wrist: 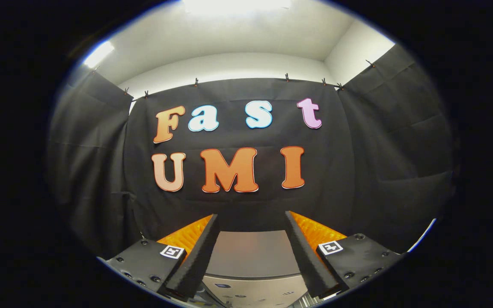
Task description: Put the clothes into the washing machine and then close the washing machine lid.
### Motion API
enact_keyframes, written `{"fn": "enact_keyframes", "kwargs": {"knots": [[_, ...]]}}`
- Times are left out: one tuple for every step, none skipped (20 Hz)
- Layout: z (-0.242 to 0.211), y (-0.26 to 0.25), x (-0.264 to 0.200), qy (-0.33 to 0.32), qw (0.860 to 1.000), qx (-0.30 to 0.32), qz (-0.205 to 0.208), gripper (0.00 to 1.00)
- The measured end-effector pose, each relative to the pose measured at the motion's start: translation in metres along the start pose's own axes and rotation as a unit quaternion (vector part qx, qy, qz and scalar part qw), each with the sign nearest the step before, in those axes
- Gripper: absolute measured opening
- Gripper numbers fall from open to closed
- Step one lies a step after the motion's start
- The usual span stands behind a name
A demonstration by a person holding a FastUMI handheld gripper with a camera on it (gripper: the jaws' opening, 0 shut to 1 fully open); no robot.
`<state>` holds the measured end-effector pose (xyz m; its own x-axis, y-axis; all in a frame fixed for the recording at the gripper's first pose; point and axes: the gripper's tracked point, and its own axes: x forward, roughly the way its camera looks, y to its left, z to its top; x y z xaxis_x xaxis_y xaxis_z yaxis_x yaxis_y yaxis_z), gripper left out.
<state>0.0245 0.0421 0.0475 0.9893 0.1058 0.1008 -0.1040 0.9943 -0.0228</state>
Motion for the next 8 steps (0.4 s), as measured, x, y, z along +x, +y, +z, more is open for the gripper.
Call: {"fn": "enact_keyframes", "kwargs": {"knots": [[-0.0004,0.0002,0.0026,-0.002,1.000,-0.001,-0.004,0.97],[0.0000,0.0001,0.0048,-0.003,1.000,-0.006,-0.006,0.97],[-0.0023,-0.0004,0.0054,-0.002,1.000,-0.010,-0.011,0.97],[-0.0031,0.0003,0.0056,0.001,1.000,-0.012,-0.014,0.97],[-0.0041,0.0009,0.0062,0.003,1.000,-0.013,-0.017,0.97],[-0.0027,0.0044,0.0068,0.004,1.000,-0.013,-0.016,0.97],[-0.0019,0.0053,0.0063,0.005,1.000,-0.014,-0.019,0.97],[0.0012,0.0059,0.0073,0.001,1.000,-0.015,-0.020,0.97]]}}
